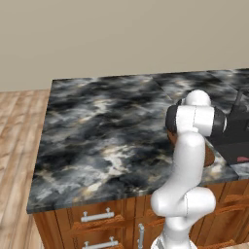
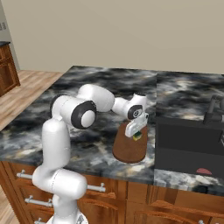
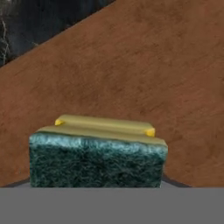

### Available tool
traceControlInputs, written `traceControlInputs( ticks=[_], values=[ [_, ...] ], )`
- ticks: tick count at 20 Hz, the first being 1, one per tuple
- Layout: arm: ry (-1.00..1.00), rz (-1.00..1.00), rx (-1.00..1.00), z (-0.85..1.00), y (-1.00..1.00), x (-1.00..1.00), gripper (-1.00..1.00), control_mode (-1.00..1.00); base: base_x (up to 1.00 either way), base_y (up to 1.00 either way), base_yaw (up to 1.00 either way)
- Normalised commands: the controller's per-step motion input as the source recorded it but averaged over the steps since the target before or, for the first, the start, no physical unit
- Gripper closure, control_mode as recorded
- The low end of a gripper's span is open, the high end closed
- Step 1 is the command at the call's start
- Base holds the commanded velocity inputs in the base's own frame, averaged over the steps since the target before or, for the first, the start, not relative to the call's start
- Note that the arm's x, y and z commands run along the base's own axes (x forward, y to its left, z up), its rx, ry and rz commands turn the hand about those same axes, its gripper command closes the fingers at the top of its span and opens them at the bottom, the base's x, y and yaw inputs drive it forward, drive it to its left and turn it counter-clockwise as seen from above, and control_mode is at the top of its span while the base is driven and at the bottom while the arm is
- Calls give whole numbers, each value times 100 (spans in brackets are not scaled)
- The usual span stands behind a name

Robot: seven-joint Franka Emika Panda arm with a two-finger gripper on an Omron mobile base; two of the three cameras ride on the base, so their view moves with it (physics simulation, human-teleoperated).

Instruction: Pick up the sponge from the counter and clean the cutting board by briefly scrubbing or pressing down on the cutting board. Once finished, release the sponge.

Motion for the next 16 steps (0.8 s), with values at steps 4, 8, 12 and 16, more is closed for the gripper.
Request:
traceControlInputs(
  ticks=[4,8,12,16],
  values=[
    [0,19,8,0,0,94,100,-100,0,0,0],
    [0,20,11,-1,0,95,100,-100,0,0,0],
    [0,19,11,0,3,95,100,-100,0,0,0],
    [1,13,4,0,41,33,100,-100,0,0,0]
  ],
)
